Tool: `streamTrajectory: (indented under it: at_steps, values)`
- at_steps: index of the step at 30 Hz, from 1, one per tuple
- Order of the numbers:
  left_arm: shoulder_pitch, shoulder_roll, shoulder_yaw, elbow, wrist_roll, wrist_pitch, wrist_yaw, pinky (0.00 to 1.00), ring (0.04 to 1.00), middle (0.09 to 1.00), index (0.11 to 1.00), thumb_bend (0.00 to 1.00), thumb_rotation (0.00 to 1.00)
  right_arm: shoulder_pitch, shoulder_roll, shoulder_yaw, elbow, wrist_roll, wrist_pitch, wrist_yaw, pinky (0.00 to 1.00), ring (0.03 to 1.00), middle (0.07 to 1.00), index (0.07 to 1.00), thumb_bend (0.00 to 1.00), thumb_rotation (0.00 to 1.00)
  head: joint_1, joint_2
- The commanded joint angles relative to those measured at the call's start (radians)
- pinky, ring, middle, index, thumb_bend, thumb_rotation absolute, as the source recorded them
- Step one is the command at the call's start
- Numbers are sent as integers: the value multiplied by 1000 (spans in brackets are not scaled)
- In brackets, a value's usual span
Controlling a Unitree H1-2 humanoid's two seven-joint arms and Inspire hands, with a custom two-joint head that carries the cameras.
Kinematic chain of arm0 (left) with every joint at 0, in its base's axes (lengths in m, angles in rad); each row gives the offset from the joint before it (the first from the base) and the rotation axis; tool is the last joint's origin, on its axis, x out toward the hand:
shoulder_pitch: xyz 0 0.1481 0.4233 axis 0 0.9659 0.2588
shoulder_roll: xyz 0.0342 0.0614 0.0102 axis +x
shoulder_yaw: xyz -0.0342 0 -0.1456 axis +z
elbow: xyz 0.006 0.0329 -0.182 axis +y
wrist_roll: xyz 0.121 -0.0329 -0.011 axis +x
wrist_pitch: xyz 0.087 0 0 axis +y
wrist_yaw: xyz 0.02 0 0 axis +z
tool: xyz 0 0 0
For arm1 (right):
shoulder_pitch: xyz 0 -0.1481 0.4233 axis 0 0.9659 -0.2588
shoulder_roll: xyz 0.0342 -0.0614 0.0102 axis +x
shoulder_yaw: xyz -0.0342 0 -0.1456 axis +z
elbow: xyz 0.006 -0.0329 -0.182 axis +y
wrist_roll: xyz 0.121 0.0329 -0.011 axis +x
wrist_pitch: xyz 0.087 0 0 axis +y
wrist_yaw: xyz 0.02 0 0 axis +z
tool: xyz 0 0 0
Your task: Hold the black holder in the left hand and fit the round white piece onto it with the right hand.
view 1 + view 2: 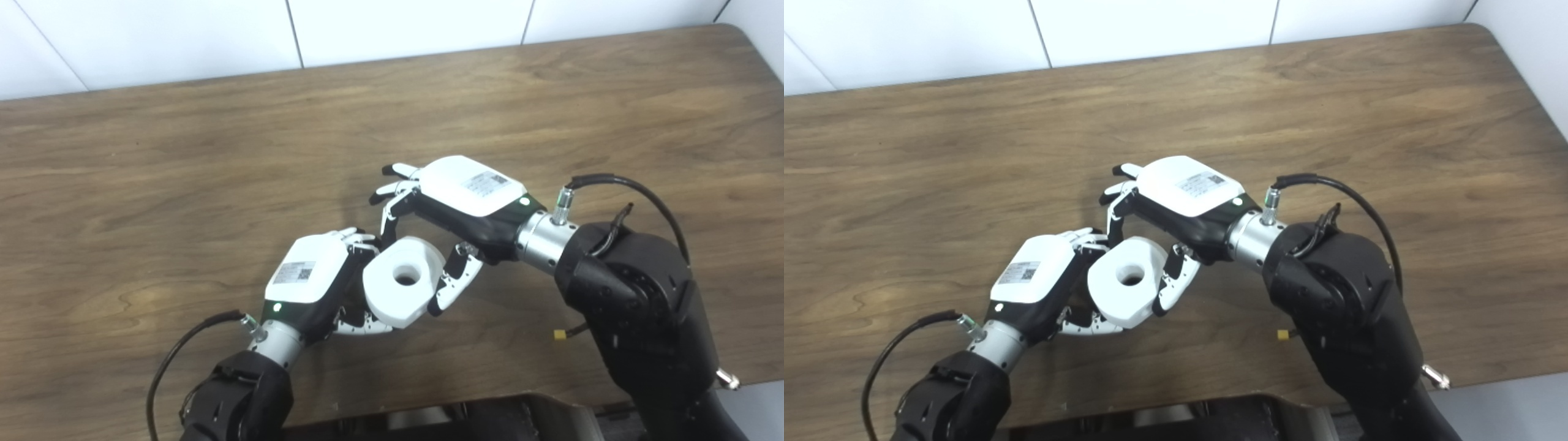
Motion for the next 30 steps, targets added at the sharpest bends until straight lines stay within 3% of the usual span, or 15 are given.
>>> streamTrajectory:
  at_steps: [1, 19, 30]
  values:
    - [11, -5, -8, -21, -9, -4, -18, 866, 889, 815, 490, 510, 55, -16, 14, -10, -2, -5, -25, -46, 907, 979, 860, 484, 523, 140, -1, 0]
    - [15, -5, -8, -25, -12, -3, -23, 870, 889, 815, 490, 510, 54, -12, 8, -33, 46, 7, -49, -101, 890, 974, 857, 483, 524, 138, -6, -2]
    - [15, -3, -4, -24, -16, -6, -16, 864, 886, 813, 490, 511, 53, -17, 8, -28, 29, 2, -46, -84, 894, 975, 852, 483, 525, 139, -14, 1]
